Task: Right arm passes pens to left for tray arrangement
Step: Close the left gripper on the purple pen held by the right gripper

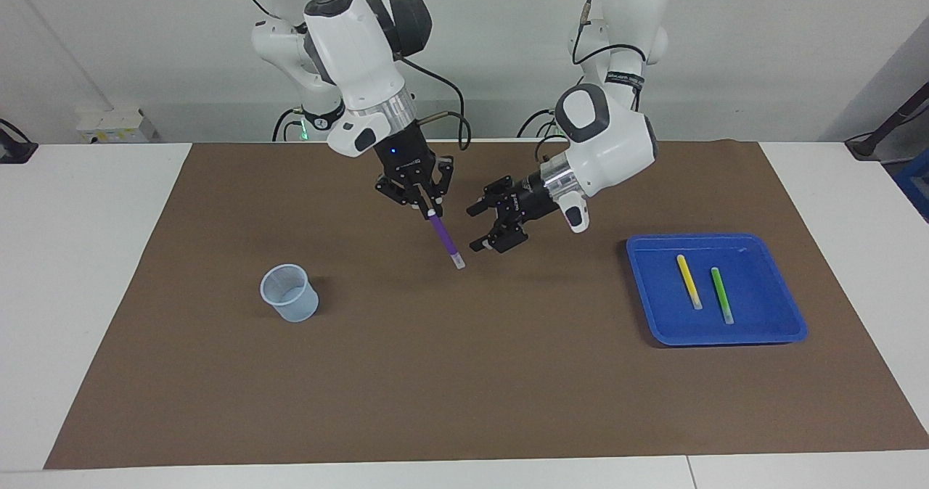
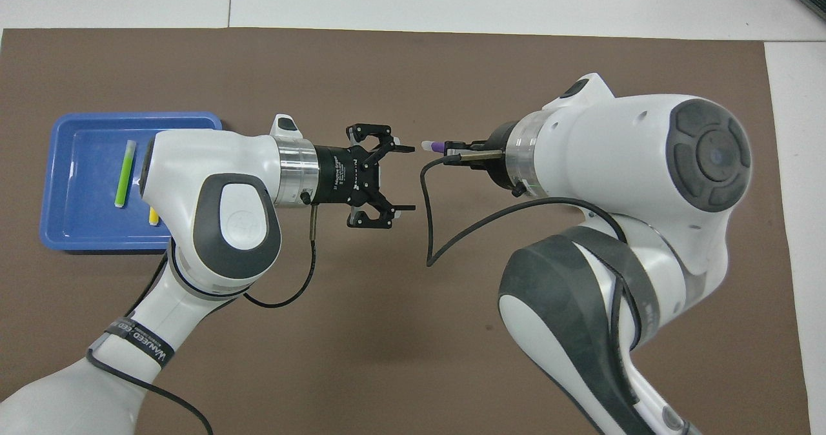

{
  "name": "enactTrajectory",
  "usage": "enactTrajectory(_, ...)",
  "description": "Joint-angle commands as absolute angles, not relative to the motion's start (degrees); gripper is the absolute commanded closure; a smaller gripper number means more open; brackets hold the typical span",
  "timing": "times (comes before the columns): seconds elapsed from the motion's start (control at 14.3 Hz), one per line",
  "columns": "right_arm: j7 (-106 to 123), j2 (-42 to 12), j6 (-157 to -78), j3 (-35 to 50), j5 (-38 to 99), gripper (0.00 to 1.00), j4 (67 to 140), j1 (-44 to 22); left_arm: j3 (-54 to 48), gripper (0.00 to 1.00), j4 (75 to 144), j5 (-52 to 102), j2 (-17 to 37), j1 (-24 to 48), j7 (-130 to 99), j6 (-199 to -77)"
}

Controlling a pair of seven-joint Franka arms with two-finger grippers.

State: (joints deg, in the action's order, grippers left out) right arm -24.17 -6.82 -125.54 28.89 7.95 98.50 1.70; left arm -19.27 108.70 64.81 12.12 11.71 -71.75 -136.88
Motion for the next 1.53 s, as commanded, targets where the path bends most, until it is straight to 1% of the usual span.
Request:
enactTrajectory(0.0, -25.57, -7.29, -125.95, 29.0, 8.88, 1.0, 97.82, 0.97, -18.46, 0.07, 109.42, 66.71, 11.51, 13.8, -74.26, -140.62)
enactTrajectory(0.21, -27.33, -7.21, -125.95, 29.0, 8.79, 1.0, 97.82, -0.17, -18.54, 0.07, 109.42, 66.8, 11.16, 13.71, -74.53, -140.36)
enactTrajectory(0.42, -27.42, -7.29, -125.95, 29.0, 8.79, 1.0, 97.82, -0.35, -18.54, 0.08, 109.42, 66.8, 11.42, 16.51, -76.29, -143.85)
enactTrajectory(0.49, -27.42, -7.29, -125.95, 29.0, 8.79, 1.0, 97.74, -0.35, -18.54, 0.19, 109.51, 66.8, 11.51, 17.48, -76.55, -145.09)
enactTrajectory(0.56, -27.51, -7.29, -125.95, 29.0, 8.88, 1.0, 97.73, -0.44, -18.46, 0.6, 109.69, 66.8, 11.43, 17.93, -76.47, -144.93)
enactTrajectory(0.63, -27.51, -7.29, -125.95, 29.0, 8.79, 1.0, 97.73, -0.44, -18.54, 0.97, 109.69, 66.71, 11.25, 17.67, -76.38, -144.32)
enactTrajectory(0.7, -27.6, -7.21, -125.95, 29.0, 8.79, 1.0, 97.73, -0.61, -18.46, 1.0, 109.6, 66.62, 10.99, 17.67, -76.38, -143.97)
enactTrajectory(1.12, -28.3, -7.29, -126.91, 29.0, 8.79, 1.0, 97.65, -0.79, -18.37, 1.0, 109.69, 66.62, 10.2, 16.17, -76.11, -141.06)
enactTrajectory(1.19, -28.21, -7.29, -127.09, 29.0, 8.79, 1.0, 97.65, -0.79, -18.28, 0.88, 109.69, 66.62, 10.2, 16.17, -76.2, -141.06)
enactTrajectory(1.26, -28.21, -7.29, -127.09, 29.0, 8.79, 1.0, 97.65, -0.79, -18.28, 0.97, 109.69, 66.62, 10.2, 16.08, -76.03, -140.98)
enactTrajectory(1.32, -28.21, -7.29, -127.09, 29.09, 8.79, 1.0, 97.65, -0.79, -18.28, 1.0, 109.69, 66.53, 10.2, 16.08, -75.85, -140.89)
enactTrajectory(1.46, -28.21, -7.29, -127.09, 29.09, 8.79, 1.0, 97.65, -0.79, -18.28, 1.0, 109.6, 66.45, 10.02, 16.0, -75.15, -139.93)
